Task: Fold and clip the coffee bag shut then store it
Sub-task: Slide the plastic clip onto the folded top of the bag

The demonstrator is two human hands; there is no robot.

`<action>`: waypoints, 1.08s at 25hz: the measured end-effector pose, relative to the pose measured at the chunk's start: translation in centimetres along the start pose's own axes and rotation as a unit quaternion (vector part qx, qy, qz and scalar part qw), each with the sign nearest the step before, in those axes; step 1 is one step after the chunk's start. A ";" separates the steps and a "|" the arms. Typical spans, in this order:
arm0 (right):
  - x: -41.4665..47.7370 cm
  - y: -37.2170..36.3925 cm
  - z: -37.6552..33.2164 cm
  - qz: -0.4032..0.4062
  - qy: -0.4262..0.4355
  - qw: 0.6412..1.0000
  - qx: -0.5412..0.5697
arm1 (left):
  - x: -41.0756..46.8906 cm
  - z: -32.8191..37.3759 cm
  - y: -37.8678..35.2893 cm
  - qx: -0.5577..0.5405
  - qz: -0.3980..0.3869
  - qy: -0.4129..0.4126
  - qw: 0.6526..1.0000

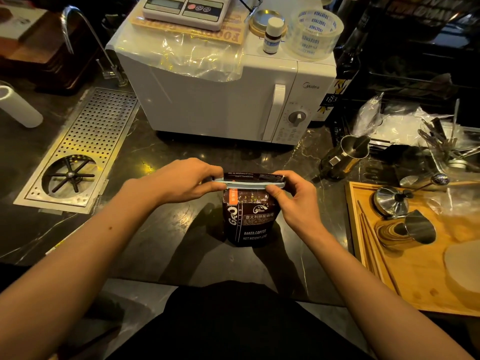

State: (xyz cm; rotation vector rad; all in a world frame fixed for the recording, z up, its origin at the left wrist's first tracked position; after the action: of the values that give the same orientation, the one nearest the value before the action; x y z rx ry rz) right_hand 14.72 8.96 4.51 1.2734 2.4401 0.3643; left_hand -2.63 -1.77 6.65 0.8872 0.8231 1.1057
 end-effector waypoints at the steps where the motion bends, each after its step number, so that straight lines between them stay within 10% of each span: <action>1: 0.0 0.1 0.0 0.003 0.000 1.000 -0.001 | 0.2 -0.1 0.1 0.012 -0.007 -0.011 1.000; 11: 0.3 0.1 -2.7 -0.064 0.065 0.988 -0.126 | 0.3 0.3 0.0 0.020 0.058 -0.036 0.997; 27: 1.2 -5.1 -6.8 -0.175 0.206 0.859 -0.434 | 1.7 0.5 0.7 0.007 0.106 -0.095 0.990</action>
State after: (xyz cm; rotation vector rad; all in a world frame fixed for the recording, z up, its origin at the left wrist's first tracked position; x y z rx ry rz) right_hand 7.40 6.71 8.38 0.3655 2.2494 1.5319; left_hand -2.07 -0.03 7.29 1.0929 0.5893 1.1792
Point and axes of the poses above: each hand's wrist, its own x-axis towards the middle knuckle, its own y-axis out of the back of the hand, z = x × y, the point moved 9 cm from there along x, towards the middle knuckle, and after that the axes turned 15 degrees about -y, right-handed, at the moved point
